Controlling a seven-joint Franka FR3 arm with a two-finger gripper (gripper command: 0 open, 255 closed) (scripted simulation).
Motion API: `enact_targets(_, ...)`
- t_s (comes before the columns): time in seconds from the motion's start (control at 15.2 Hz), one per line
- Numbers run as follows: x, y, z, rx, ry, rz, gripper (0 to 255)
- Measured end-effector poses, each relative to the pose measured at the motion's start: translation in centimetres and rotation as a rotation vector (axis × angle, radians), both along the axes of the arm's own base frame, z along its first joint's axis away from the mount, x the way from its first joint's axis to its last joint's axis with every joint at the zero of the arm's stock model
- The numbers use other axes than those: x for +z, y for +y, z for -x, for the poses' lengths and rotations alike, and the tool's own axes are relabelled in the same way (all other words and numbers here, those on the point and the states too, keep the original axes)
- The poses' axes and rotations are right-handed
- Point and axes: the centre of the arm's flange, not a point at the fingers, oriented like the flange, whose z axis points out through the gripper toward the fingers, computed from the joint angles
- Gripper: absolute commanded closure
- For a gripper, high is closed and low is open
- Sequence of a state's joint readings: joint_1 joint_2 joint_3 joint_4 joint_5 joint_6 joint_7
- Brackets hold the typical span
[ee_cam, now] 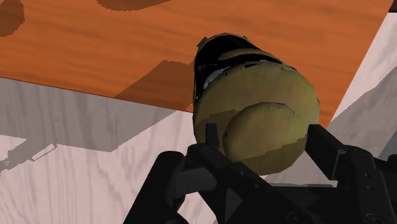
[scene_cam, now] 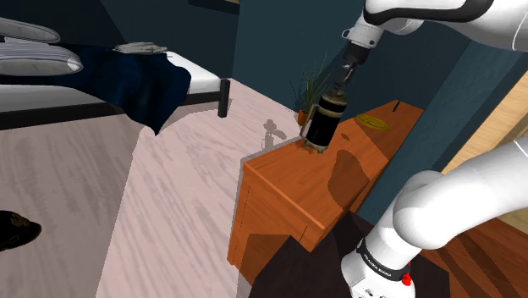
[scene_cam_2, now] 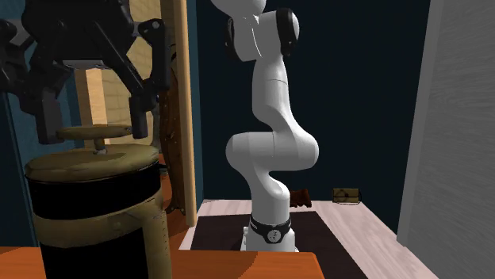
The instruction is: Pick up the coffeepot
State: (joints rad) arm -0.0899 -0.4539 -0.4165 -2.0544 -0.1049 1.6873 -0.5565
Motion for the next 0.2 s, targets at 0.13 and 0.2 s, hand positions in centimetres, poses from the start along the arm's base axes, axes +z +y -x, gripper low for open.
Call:
enact_targets(0.13, 1.08, -0.06, 0.10, 0.000, 0.000, 0.000, 255)
enact_targets(0.2, 1.42, -0.04, 0.03, 0.000, 0.000, 0.000, 255)
